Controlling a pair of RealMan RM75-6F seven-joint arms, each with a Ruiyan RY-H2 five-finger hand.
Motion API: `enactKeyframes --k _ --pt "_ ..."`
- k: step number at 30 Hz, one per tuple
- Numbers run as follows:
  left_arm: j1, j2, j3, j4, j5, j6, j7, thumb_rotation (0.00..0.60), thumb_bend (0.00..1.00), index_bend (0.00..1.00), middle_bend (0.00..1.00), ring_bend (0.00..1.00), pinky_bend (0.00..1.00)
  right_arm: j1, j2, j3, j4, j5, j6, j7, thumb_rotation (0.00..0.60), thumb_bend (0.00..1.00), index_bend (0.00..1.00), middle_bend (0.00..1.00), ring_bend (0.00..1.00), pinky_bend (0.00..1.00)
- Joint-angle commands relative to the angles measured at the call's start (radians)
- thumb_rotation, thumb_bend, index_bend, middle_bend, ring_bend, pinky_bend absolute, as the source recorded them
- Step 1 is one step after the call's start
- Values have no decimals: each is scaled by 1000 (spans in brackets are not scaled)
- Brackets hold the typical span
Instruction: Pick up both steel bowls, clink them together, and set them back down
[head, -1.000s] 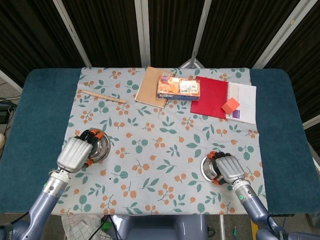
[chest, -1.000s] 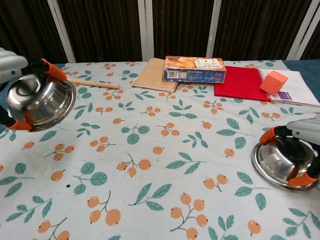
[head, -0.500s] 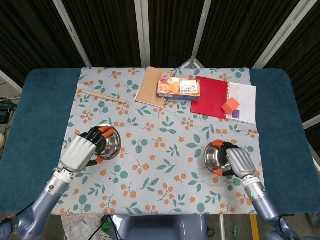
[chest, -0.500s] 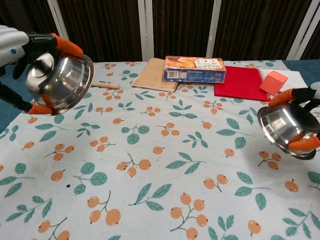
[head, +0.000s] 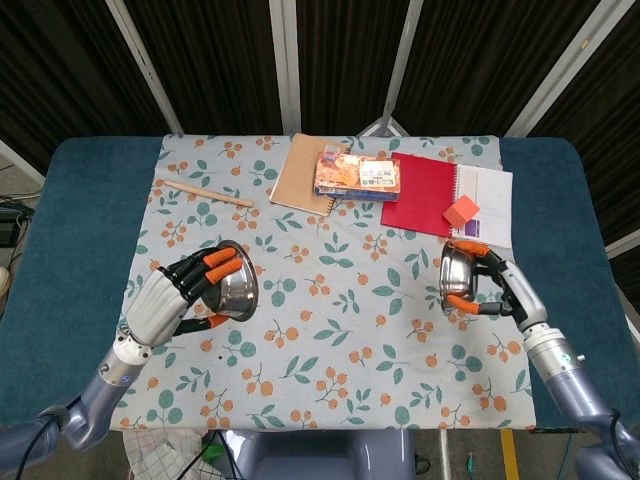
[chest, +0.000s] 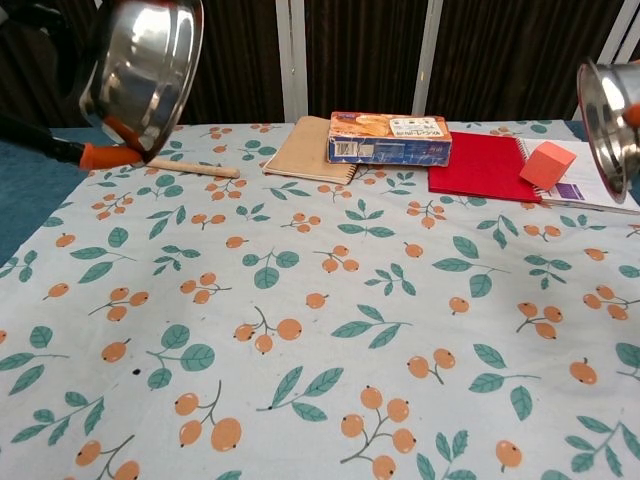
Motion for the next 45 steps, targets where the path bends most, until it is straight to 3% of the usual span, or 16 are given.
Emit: enactKeyframes --k 1,5,9,13,16,23,27,38,45 --pt "-38 -79 -24 133 38 88 -108 600 260 363 487 396 629 23 145 89 -6 -103 -206 486 600 324 750 669 674 849" --pt "-60 -126 -25 223 61 146 -160 600 260 366 488 396 629 47 180 76 17 -245 -243 730 600 337 750 669 674 849" --pt "-76 -147 -27 265 61 170 -174 600 260 367 488 396 630 87 203 21 56 -404 -215 959 600 357 750 669 674 849" --pt "-91 -162 -25 284 55 178 -183 600 260 367 488 396 629 135 208 -52 79 -524 -154 1103 600 365 750 669 674 849" --pt "-100 -175 -17 302 60 186 -185 600 260 367 488 396 629 169 210 -95 81 -571 -121 1142 600 365 750 669 674 849" --pt "-148 -211 -24 313 56 160 -162 600 260 366 488 396 629 220 231 -155 -15 -597 -94 1090 600 368 750 669 674 850" --pt "-166 -225 -25 301 49 144 -159 600 260 366 488 396 629 235 236 -163 -83 -567 -94 1027 600 369 750 669 674 850" --pt "-214 -284 -11 267 65 133 -123 600 260 367 488 396 629 308 216 -110 -215 -296 -191 794 600 372 750 669 674 849" --pt "-235 -307 -9 265 59 113 -100 600 260 367 488 396 629 323 200 -86 -269 -185 -216 685 600 387 750 669 674 849"
